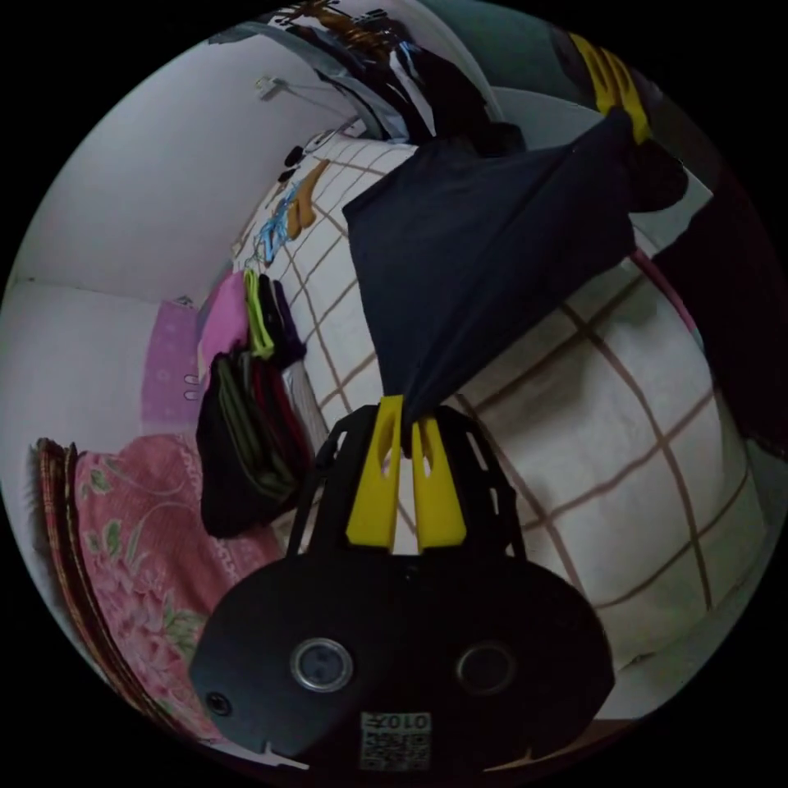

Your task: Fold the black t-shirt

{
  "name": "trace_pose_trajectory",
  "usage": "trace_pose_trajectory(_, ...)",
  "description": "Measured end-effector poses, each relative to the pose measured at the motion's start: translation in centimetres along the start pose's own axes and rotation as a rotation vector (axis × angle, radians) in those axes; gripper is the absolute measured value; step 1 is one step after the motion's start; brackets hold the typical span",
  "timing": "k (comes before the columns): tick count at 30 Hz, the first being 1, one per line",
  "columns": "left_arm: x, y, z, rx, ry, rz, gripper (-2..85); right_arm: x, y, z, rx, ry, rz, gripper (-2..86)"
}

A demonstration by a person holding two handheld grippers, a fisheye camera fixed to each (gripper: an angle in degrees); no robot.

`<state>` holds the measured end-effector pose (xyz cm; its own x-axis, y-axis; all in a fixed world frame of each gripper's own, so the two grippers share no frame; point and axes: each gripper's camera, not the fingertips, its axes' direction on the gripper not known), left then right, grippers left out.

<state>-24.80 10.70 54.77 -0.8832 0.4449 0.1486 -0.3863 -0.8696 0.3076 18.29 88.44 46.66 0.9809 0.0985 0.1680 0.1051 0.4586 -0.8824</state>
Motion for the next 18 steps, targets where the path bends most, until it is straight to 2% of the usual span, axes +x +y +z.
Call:
trace_pose_trajectory(10,2.7,0.8,-0.7,-0.188,0.092,0.008,-0.5,2.0,-1.9,2.7,-0.086,-0.217,-0.245,4.1)
trace_pose_trajectory(14,0.2,-2.7,-0.5,-0.215,0.093,0.013,-0.5,5.1,-1.5,2.3,-0.078,-0.233,-0.259,4.1)
trace_pose_trajectory(18,-4.1,-7.9,0.2,-0.214,0.115,0.06,-0.5,11.2,0.1,0.9,-0.03,-0.241,-0.18,4.1)
